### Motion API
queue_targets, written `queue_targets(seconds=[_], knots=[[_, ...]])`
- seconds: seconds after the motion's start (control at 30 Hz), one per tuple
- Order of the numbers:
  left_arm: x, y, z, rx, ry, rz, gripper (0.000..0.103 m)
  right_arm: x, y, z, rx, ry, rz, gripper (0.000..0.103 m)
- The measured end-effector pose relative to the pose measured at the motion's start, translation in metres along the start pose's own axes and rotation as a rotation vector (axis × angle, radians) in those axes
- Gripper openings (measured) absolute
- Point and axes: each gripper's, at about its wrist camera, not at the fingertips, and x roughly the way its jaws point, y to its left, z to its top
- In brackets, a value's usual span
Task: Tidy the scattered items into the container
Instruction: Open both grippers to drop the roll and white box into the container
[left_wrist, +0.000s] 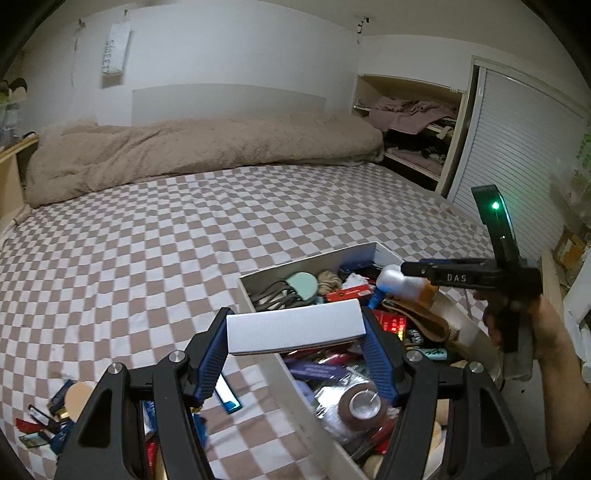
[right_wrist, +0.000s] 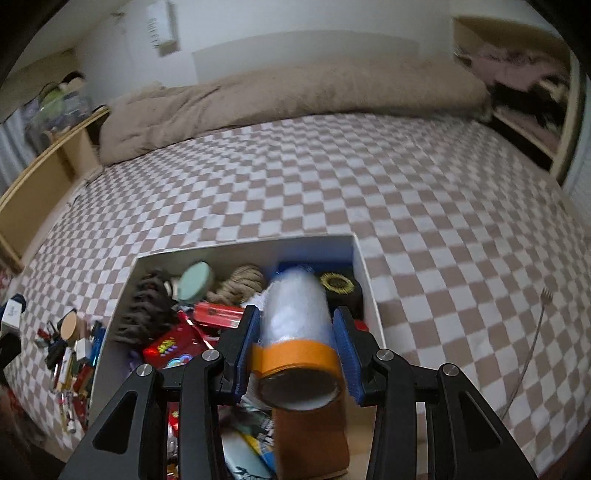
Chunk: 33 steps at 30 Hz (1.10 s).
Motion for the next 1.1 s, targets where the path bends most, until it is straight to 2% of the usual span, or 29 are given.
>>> queue_targets(seconds=[0.2,0.27,0.33,0.43,0.5,0.53,0.57,0.67,0.83,0.97,1.1], knots=[[0.024,-0.011,0.010,0.000,0.027,-0.024,0.067,-0.024,-0.003,-0.010,0.042,-0.064,-0.035,0.044],[0.033,-0.014,0.013,-0.008,0.042,-0.036,0.067,-0.037,-0.003,-0.013,0.072,-0.110,-0.002,0.061],[0.044,-0.017,0.017,-0.021,0.063,-0.040,0.067,-0.048,0.000,-0.016,0.099,-0.149,0.031,0.066],[0.058,-0.022,0.021,-0.047,0.091,-0.039,0.067,-0.064,0.008,-0.022,0.119,-0.202,0.046,0.066],[0.066,-0.025,0.022,-0.069,0.106,-0.054,0.067,-0.073,0.005,-0.028,0.144,-0.240,0.044,0.073],[0.070,-0.026,0.023,-0.077,0.112,-0.058,0.067,-0.077,0.005,-0.031,0.156,-0.256,0.041,0.085],[0.074,-0.027,0.025,-0.085,0.117,-0.059,0.067,-0.080,0.004,-0.034,0.168,-0.271,0.037,0.089],[0.087,-0.030,0.031,-0.109,0.144,-0.073,0.067,-0.084,0.002,-0.044,0.208,-0.299,0.019,0.089],[0.115,-0.041,0.046,-0.120,0.207,-0.090,0.067,-0.087,-0.012,-0.072,0.270,-0.294,0.056,0.089],[0.135,-0.057,0.051,-0.091,0.266,-0.095,0.067,-0.082,-0.006,-0.082,0.247,-0.271,0.104,0.089],[0.155,-0.070,0.057,-0.074,0.315,-0.096,0.067,-0.085,0.002,-0.082,0.208,-0.274,0.104,0.089]])
